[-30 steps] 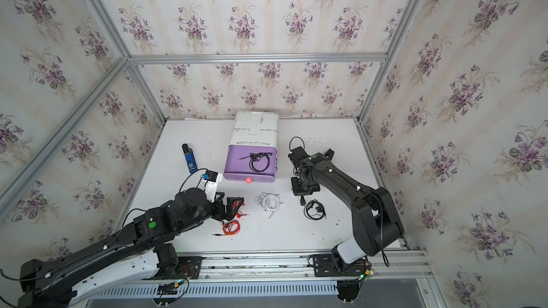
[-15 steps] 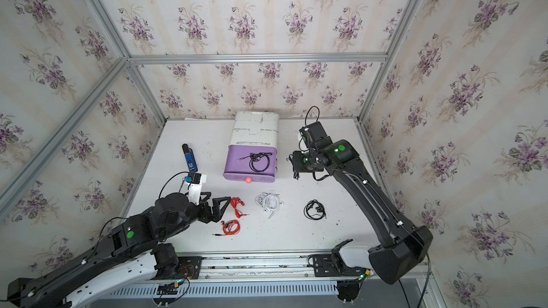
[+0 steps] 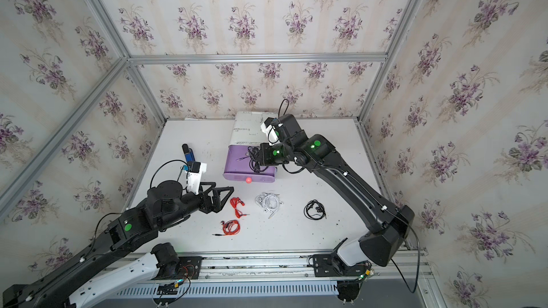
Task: Place the wired earphones into the drawer by color
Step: Place the wired earphones in the drawer.
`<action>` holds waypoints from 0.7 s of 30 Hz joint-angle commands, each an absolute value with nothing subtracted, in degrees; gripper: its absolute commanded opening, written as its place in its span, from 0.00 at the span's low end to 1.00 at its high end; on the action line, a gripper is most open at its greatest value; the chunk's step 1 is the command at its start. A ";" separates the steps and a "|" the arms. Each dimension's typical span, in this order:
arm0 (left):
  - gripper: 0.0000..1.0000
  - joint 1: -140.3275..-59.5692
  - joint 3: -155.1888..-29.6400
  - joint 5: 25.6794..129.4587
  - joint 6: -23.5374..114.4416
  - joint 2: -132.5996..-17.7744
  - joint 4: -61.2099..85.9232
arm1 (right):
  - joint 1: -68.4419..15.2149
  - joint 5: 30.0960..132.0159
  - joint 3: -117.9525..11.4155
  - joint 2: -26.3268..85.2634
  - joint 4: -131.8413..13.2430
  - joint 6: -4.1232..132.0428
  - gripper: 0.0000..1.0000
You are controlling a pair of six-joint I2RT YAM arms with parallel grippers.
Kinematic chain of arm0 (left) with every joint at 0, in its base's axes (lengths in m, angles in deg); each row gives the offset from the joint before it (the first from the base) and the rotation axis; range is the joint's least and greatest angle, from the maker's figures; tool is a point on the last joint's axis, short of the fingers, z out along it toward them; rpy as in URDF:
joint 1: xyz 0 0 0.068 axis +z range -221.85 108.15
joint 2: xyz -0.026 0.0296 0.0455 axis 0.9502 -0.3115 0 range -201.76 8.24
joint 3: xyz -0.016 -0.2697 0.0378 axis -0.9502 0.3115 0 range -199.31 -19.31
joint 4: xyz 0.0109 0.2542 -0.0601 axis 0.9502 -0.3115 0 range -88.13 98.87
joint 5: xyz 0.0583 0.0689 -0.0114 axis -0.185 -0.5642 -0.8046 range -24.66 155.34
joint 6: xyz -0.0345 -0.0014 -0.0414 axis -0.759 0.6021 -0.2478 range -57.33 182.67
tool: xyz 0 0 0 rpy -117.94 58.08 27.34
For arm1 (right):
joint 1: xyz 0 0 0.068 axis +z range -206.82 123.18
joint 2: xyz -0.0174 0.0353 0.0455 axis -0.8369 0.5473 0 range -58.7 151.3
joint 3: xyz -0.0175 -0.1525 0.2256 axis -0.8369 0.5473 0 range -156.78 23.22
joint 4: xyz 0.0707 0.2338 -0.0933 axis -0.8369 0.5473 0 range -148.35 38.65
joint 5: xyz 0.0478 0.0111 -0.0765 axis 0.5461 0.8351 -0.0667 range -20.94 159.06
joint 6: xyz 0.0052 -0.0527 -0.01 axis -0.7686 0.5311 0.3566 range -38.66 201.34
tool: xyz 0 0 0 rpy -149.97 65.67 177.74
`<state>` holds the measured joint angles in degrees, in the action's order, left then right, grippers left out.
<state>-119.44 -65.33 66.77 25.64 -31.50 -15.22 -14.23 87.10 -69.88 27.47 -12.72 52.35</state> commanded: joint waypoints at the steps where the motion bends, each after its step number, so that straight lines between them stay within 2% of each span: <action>1: 1.00 -118.42 -65.97 69.47 26.65 -31.88 -12.22 | -13.38 87.68 -71.48 30.62 -16.53 51.14 0.03; 11: 1.00 -116.05 -65.61 68.68 26.58 -29.13 -15.58 | -13.22 87.22 -81.26 43.28 -13.93 53.61 0.01; 21: 1.00 -114.80 -65.19 68.48 26.79 -28.06 -17.06 | -13.13 85.81 -77.77 45.42 -14.24 54.93 0.00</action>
<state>-114.96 -65.26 68.48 26.01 -28.14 -16.34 -13.27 87.43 -78.16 45.09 -14.30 53.88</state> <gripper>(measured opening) 0.998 0.085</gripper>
